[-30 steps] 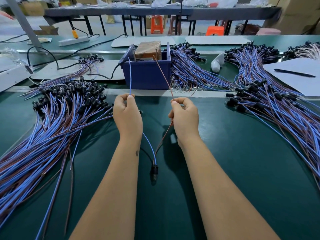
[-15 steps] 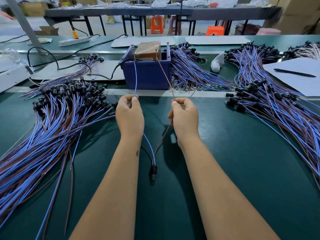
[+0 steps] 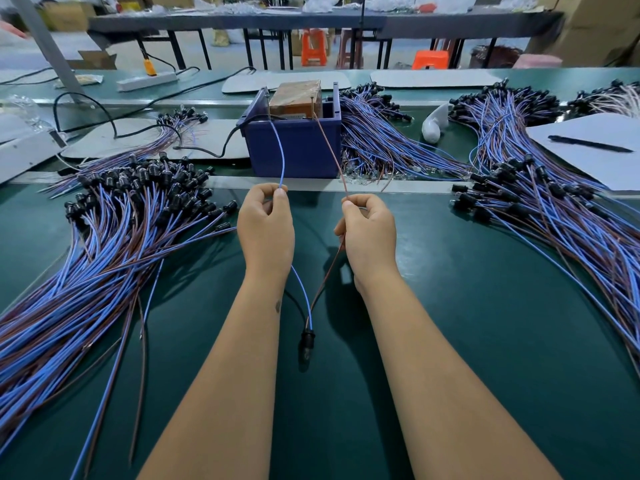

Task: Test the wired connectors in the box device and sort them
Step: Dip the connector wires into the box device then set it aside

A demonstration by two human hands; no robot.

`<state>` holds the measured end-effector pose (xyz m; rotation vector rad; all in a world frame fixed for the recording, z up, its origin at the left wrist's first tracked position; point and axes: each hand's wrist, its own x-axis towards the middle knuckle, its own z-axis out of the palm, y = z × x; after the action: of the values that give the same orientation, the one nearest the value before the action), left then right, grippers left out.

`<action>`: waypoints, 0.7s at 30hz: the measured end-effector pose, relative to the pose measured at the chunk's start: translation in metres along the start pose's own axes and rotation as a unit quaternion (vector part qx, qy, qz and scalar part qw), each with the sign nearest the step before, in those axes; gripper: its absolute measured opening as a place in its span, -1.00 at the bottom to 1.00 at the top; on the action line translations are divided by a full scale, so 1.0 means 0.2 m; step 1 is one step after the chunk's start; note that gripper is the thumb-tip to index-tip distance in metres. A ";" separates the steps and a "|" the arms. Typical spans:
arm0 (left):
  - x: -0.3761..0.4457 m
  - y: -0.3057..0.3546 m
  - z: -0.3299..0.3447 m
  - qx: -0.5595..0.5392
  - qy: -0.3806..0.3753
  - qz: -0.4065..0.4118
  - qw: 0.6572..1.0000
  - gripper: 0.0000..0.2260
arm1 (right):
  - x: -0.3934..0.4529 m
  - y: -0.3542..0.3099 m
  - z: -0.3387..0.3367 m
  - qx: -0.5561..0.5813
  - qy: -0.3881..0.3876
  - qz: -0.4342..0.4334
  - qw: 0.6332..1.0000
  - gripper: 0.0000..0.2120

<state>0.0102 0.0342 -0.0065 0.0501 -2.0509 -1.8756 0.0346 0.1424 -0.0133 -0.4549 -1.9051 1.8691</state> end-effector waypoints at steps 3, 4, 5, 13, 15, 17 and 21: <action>0.00 0.00 0.00 -0.002 0.007 0.009 1.000 -0.84 | 0.00 0.00 0.00 -0.002 -0.001 0.000 1.000 -0.90; 0.00 0.00 0.00 -0.002 0.011 0.013 1.000 -0.84 | 0.00 0.00 0.00 -0.002 -0.001 0.000 1.000 -0.90; 0.00 0.00 0.00 -0.003 0.015 0.016 1.000 -0.85 | 0.00 0.00 0.00 -0.003 -0.001 -0.001 1.000 -0.90; 0.03 -0.01 -0.01 -0.018 0.066 0.004 0.998 -0.88 | 0.00 0.00 0.01 -0.003 0.006 -0.009 1.000 -0.90; 0.04 -0.02 -0.02 -0.012 0.078 -0.003 0.997 -0.89 | 0.00 0.00 0.00 -0.004 0.006 -0.009 1.000 -0.90; 0.05 -0.02 -0.02 -0.009 0.088 -0.013 0.996 -0.88 | 0.00 0.00 0.00 -0.003 0.005 -0.009 1.000 -0.90; 0.05 -0.03 -0.03 -0.006 0.102 -0.033 0.994 -0.87 | 0.00 0.00 0.00 -0.003 0.009 -0.009 1.000 -0.91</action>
<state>0.0005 0.0254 -0.0105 0.2971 -1.9208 -1.8384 0.0350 0.1425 -0.0128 -0.4545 -1.8970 1.8423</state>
